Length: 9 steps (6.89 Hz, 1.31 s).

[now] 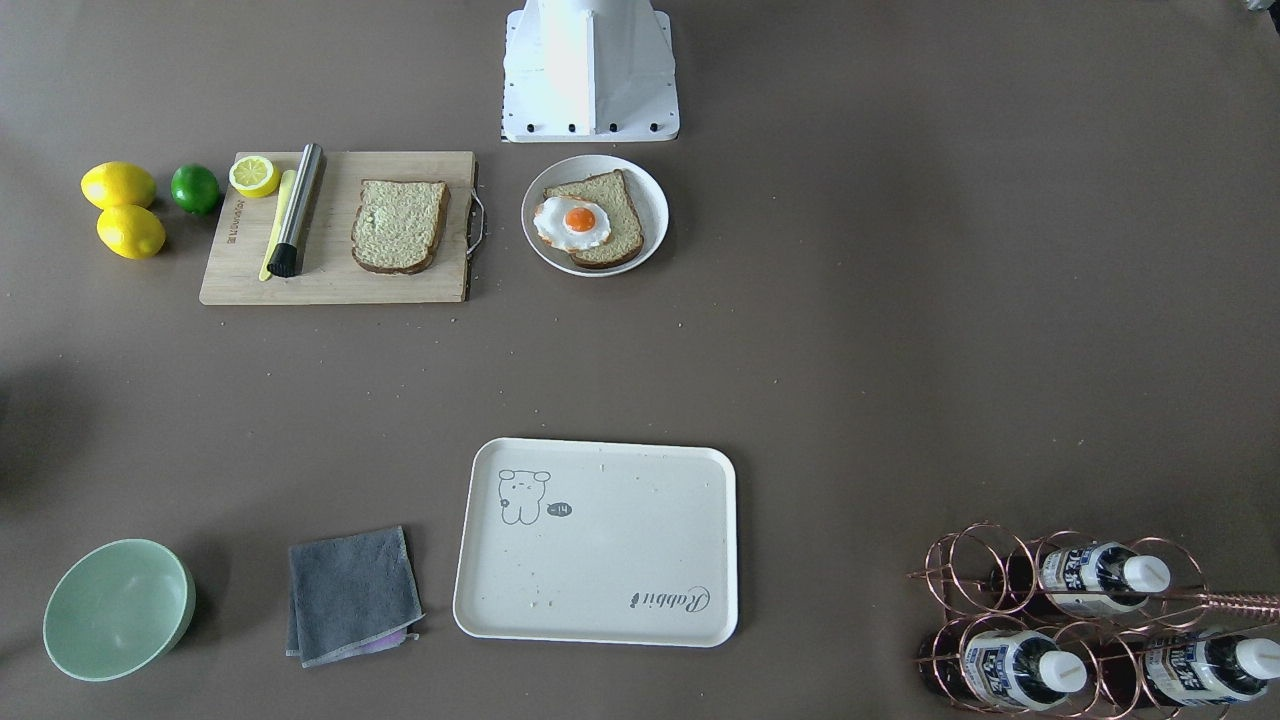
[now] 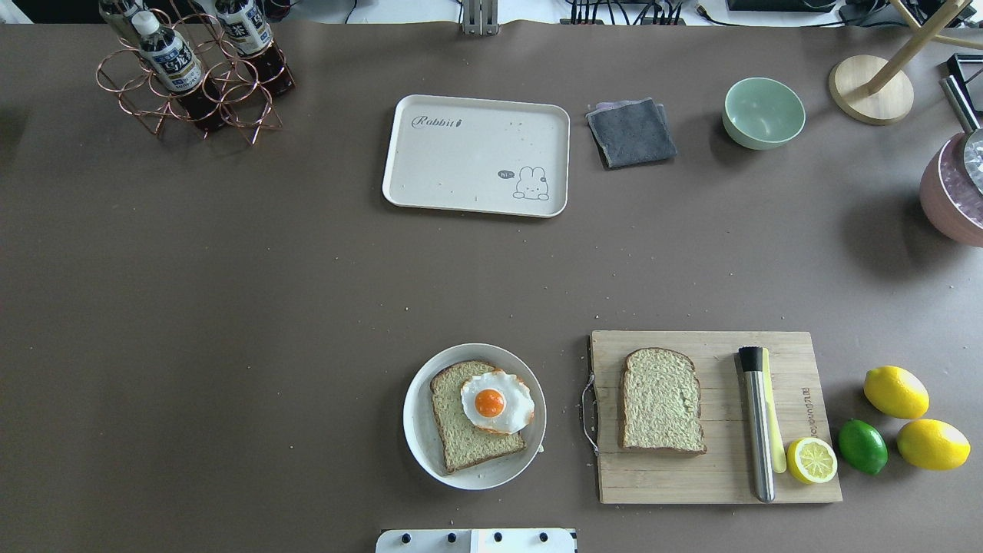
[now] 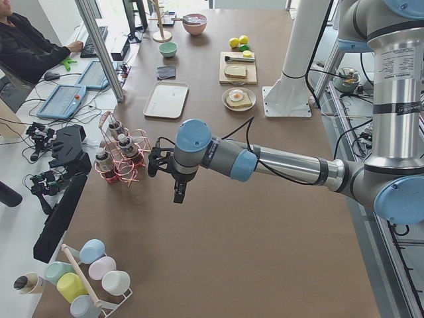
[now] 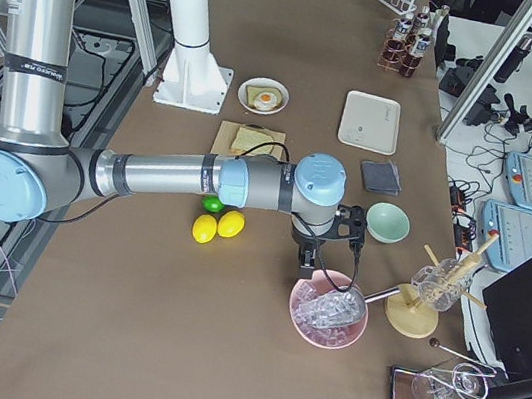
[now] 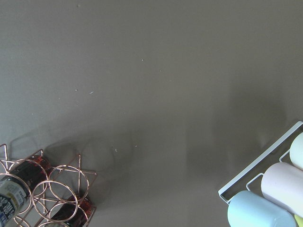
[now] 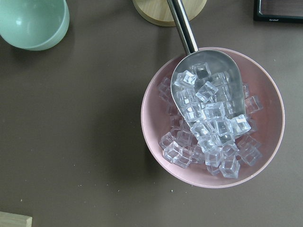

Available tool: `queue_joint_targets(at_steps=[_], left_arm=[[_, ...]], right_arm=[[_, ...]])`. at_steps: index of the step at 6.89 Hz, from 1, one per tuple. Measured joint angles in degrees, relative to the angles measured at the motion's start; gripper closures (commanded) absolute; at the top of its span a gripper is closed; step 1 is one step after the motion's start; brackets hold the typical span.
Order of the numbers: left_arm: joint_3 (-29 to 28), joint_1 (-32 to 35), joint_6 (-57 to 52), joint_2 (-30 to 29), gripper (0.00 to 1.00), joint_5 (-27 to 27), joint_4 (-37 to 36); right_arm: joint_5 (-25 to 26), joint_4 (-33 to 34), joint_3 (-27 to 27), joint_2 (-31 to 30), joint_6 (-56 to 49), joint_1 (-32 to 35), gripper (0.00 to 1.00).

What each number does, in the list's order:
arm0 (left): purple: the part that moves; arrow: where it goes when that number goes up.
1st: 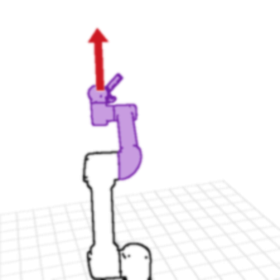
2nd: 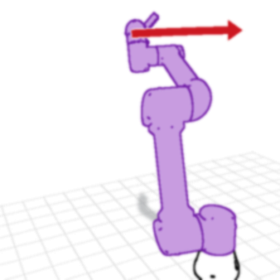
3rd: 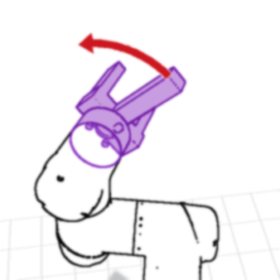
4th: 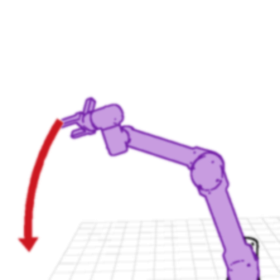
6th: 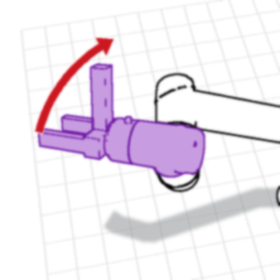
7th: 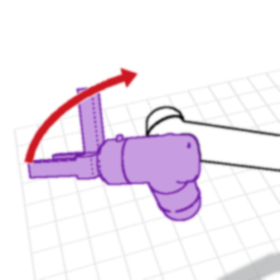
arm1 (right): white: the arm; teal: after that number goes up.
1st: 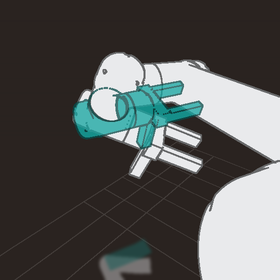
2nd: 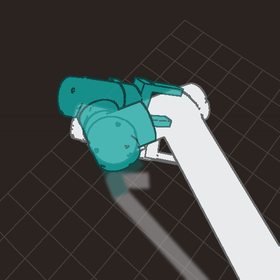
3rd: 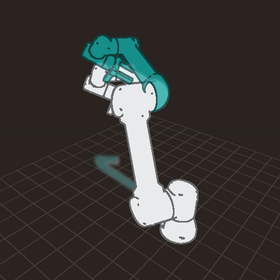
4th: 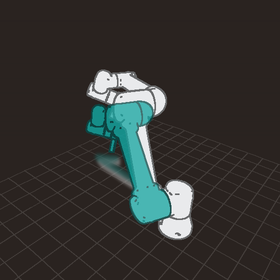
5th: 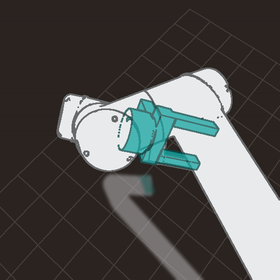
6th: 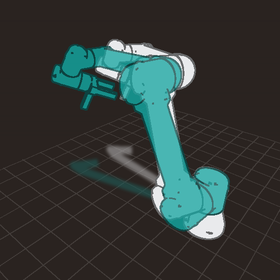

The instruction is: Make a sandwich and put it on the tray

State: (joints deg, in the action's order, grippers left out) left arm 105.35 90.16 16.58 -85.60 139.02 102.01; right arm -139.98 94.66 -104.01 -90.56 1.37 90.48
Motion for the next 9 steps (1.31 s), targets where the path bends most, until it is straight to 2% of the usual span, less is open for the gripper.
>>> queue_joint_targets(at_steps=[3,5,8,9], left_arm=[[1.12,-4.1,3.74,-1.87,0.03,-0.02,0.52],[3.08,-6.22,7.22,-2.6,0.03,-0.05,0.92],[5.29,-13.09,23.85,-4.23,0.03,-1.27,7.84],[5.47,-16.25,29.62,-6.05,0.03,-3.19,8.94]], right_arm=[[-0.14,0.0,-6.15,0.73,9.71,-4.72,0.0],[-0.24,0.0,-10.05,0.81,11.62,-7.36,0.0],[-0.39,-0.94,-13.05,0.82,14.88,-10.34,0.0],[-0.42,-4.67,-13.54,0.8,20.51,-12.37,0.0]])
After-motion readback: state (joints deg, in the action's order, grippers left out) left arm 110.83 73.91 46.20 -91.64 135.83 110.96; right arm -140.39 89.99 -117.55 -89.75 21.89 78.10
